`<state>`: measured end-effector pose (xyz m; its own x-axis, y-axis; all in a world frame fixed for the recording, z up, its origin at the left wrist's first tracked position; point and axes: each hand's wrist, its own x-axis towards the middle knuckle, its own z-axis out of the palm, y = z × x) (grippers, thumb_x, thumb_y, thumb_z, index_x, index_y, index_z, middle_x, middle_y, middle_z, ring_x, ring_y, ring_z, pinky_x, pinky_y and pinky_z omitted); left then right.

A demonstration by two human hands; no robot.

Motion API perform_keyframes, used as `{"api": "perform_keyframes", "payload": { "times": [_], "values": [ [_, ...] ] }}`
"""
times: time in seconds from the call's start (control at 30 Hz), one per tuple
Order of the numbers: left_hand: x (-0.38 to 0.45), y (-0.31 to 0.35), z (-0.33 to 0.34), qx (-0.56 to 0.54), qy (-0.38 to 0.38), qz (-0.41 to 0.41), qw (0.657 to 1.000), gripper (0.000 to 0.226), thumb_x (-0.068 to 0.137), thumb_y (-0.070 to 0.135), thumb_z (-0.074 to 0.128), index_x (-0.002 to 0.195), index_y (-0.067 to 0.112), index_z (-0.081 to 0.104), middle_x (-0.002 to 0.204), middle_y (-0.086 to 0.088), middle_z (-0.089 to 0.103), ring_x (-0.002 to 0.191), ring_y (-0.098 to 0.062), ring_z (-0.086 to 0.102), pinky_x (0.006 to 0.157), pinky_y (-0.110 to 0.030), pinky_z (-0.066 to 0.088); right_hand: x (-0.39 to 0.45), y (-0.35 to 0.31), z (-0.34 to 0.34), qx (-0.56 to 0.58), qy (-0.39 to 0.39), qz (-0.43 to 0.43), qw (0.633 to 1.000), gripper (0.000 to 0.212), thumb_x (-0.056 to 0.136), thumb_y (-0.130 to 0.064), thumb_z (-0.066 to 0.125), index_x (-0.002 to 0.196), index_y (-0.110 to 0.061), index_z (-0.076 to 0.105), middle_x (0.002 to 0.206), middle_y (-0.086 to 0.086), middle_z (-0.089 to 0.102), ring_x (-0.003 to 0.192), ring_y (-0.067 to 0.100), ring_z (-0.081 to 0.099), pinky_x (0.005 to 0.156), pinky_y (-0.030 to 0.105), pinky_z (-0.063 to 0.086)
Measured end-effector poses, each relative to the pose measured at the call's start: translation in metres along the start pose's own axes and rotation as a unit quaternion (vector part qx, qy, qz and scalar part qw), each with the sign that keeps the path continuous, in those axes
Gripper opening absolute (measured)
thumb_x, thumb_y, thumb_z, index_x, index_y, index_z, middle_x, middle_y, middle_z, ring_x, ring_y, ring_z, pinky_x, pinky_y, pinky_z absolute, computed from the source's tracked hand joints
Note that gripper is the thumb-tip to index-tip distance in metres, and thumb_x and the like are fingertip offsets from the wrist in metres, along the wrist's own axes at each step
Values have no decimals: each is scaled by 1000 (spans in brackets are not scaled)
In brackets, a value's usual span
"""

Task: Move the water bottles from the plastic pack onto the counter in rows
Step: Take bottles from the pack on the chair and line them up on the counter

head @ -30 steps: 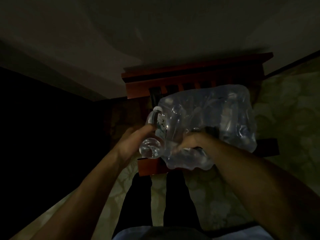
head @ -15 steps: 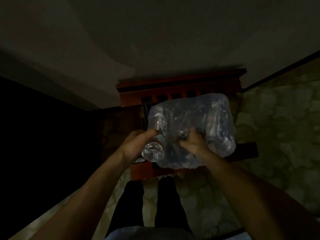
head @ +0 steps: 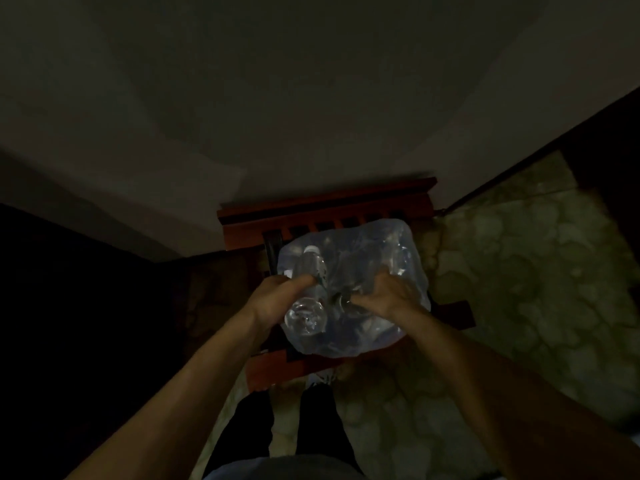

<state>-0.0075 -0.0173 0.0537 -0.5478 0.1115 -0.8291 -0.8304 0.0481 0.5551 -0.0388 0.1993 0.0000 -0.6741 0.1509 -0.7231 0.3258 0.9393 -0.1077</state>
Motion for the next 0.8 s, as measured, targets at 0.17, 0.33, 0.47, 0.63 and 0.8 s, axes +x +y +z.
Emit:
{"api": "perform_keyframes", "payload": {
  "times": [0.17, 0.33, 0.47, 0.63, 0.8],
  "values": [
    [-8, 26, 2, 8, 15, 7, 1000, 41, 85, 39, 70, 106, 4, 73, 99, -16, 78, 92, -30, 75, 92, -44, 58, -18, -31, -51, -115, 8, -35, 993, 66, 82, -66, 52, 125, -17, 59, 123, 6, 65, 110, 27, 61, 83, 35, 43],
    [-17, 51, -2, -16, 17, 36, 999, 42, 86, 41, 68, 103, 3, 73, 95, -13, 79, 82, -24, 77, 63, -26, 57, -51, -49, -100, -66, -16, 0, 998, 68, 75, -73, 48, 107, -16, 68, 106, 6, 69, 97, 27, 68, 88, 39, 55],
    [-32, 70, 0, -31, 63, 91, 993, 40, 82, 41, 69, 100, 5, 72, 93, -14, 77, 84, -27, 75, 81, -39, 60, -79, -49, -137, 189, 41, -7, 981, 48, 72, -60, 65, 79, -13, 64, 80, 8, 69, 68, 23, 71, 52, 28, 57],
    [-61, 93, -9, -89, 55, 183, 978, 40, 86, 42, 66, 99, 4, 73, 95, -16, 77, 84, -25, 74, 75, -35, 60, -117, -62, -166, 456, 2, -22, 890, 57, 71, -58, 75, 103, -12, 64, 78, 11, 76, 54, 14, 72, 40, 16, 47],
    [-96, 108, -24, -164, -28, 243, 956, 48, 96, 36, 43, 119, 1, 67, 106, -19, 74, 95, -34, 69, 83, -42, 56, -147, -75, -155, 521, -48, -165, 836, 50, 74, -53, 72, 102, -10, 69, 97, 17, 75, 84, 22, 74, 73, 28, 56]
  ]
}}
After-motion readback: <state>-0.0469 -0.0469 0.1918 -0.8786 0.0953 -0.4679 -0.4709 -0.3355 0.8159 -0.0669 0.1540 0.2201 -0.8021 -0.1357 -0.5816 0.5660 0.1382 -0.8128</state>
